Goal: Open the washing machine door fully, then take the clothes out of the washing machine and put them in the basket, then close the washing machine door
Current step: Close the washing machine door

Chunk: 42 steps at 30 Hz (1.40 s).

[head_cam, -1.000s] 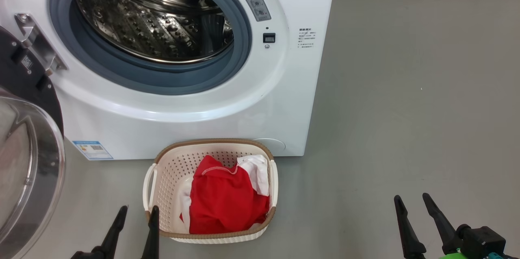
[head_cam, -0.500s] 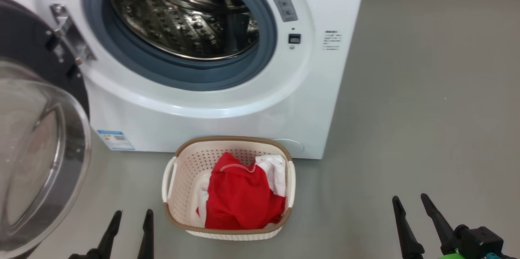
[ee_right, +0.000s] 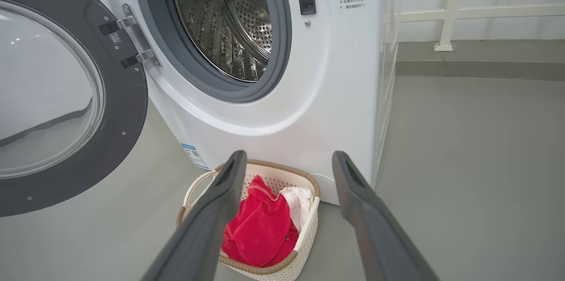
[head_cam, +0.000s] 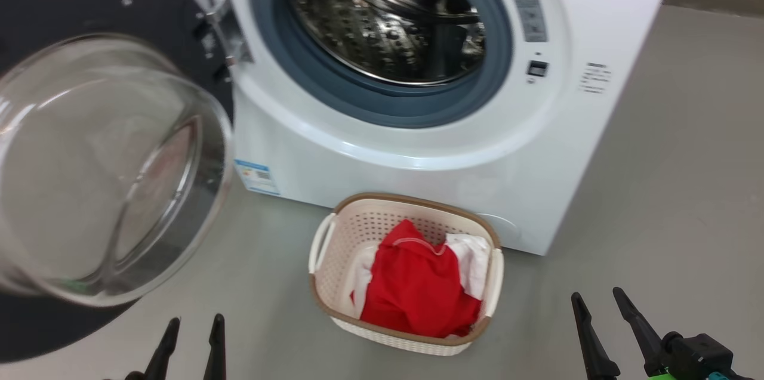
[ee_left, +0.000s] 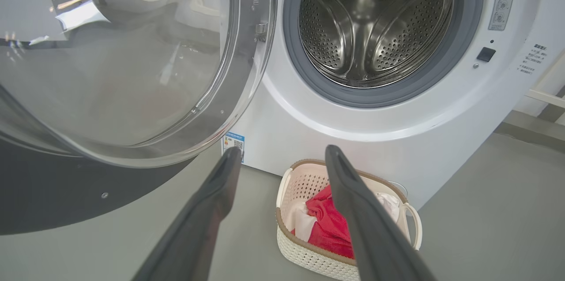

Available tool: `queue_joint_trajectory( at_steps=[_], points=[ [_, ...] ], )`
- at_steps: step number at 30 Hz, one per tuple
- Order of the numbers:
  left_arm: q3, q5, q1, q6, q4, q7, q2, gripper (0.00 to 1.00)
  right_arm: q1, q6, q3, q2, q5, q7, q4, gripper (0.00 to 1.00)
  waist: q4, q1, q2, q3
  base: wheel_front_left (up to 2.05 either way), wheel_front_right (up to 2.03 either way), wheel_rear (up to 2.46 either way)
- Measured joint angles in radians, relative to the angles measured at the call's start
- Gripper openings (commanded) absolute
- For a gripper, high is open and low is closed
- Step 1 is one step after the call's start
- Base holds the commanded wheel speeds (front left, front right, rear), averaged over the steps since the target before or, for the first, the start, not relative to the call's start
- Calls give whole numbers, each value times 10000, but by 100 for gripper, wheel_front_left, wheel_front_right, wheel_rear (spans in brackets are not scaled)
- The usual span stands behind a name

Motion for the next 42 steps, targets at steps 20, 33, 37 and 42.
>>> queue_joint_trajectory(
  at_steps=[20, 33, 37, 42],
  points=[
    [2, -1246, 590, 813, -706, 0, 0, 100, -720, 2, 1367, -537, 125, 0, 543, 100, 2357, 0, 0, 94, 0, 0, 0],
    [207, -1574, 790, 865, -1110, 0, -6, 0, -863, 2, 1601, -654, 209, 0, 686, 100, 2374, 0, 0, -47, 0, 0, 0],
    [1032, -1584, 719, 677, -1662, -2, -33, 0, -846, 2, 1570, -642, 207, 0, 671, 100, 2351, 0, 0, -93, 0, 0, 0],
    [2443, -1195, -88, 245, -2545, -4, -50, 0, -837, 2, 1559, -627, 205, 0, 635, 100, 2325, 0, 0, -92, 0, 0, 0]
  ],
)
